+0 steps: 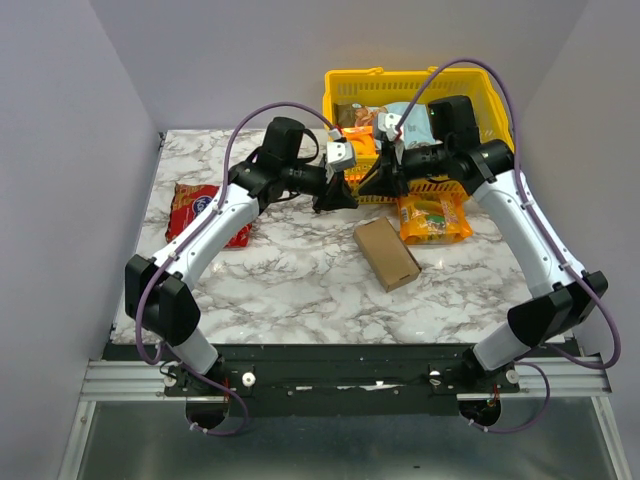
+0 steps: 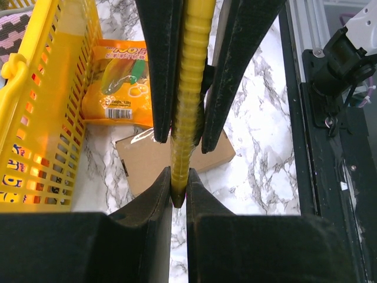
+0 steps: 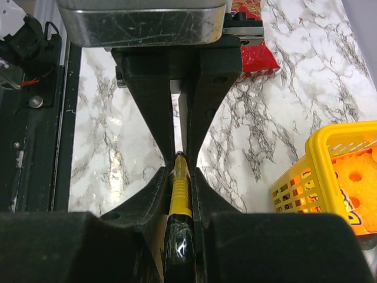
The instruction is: Unpack the express box
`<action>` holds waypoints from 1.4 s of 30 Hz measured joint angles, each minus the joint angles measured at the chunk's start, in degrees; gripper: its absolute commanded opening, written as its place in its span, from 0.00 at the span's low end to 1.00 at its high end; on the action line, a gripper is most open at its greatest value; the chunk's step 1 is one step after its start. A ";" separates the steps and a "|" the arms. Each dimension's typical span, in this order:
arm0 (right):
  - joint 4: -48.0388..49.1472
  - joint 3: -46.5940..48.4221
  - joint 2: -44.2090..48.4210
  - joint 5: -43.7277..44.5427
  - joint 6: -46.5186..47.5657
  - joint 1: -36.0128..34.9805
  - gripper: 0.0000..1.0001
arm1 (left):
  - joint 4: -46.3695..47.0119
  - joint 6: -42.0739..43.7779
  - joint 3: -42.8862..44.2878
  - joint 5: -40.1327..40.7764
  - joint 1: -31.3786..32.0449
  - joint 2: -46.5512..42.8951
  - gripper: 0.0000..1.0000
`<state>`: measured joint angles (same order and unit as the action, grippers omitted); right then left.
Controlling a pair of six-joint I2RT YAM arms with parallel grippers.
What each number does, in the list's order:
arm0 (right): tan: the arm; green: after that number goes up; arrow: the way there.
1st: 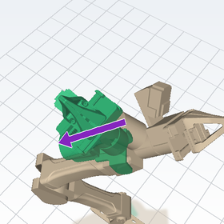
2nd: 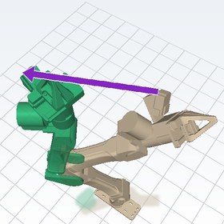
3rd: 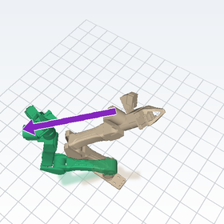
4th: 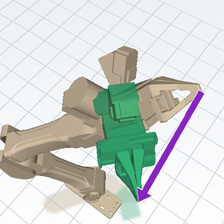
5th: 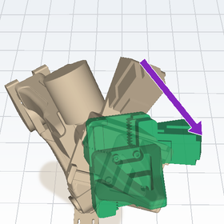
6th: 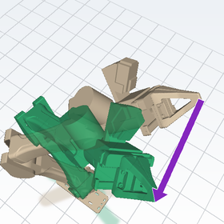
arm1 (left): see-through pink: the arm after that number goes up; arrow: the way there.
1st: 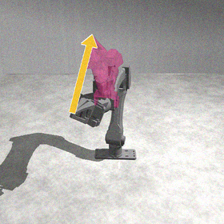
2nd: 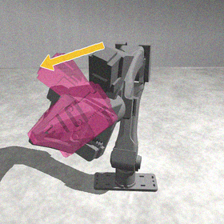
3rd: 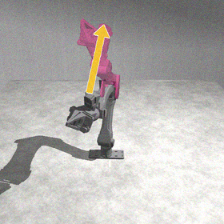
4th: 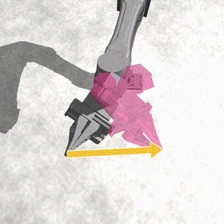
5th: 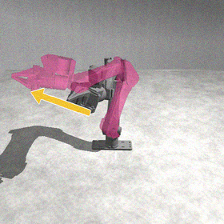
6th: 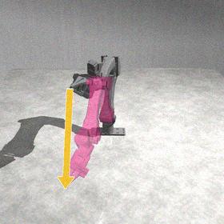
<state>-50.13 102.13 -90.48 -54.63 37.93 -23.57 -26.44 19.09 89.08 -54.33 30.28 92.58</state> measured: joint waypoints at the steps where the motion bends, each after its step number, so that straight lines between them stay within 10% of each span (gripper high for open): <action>1: 0.15 -0.35 0.26 0.20 0.04 0.00 0.13 | -0.22 0.13 0.11 0.04 0.02 0.02 0.00; 10: -0.02 -1.29 1.44 1.44 0.72 -0.11 0.00 | -0.72 0.87 0.26 0.11 0.44 0.09 0.00; 14: 1.99 -2.47 2.27 4.98 -2.58 -0.39 0.01 | -0.11 -0.13 0.17 2.12 0.48 0.07 0.42; 20: 7.23 -6.01 8.50 20.48 -17.16 3.23 0.00 | 4.04 -2.99 -7.06 10.47 0.04 -5.22 0.69; 27: 10.12 -9.79 22.82 37.99 -25.49 9.70 0.00 | 7.93 -2.34 -21.38 12.74 3.91 -13.97 0.76; 34: 10.16 -22.14 32.37 43.19 -25.86 14.32 0.00 | 6.58 3.41 -15.93 17.88 13.79 -1.11 0.68; 42: 10.21 -37.86 41.83 45.53 -28.09 14.69 0.00 | 15.10 -14.56 -12.81 31.71 14.23 9.64 0.71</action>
<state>-39.92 64.27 -48.64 -9.10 9.85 -8.88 -11.33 4.54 76.27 -22.61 44.51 102.21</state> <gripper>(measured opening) 0.249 0.709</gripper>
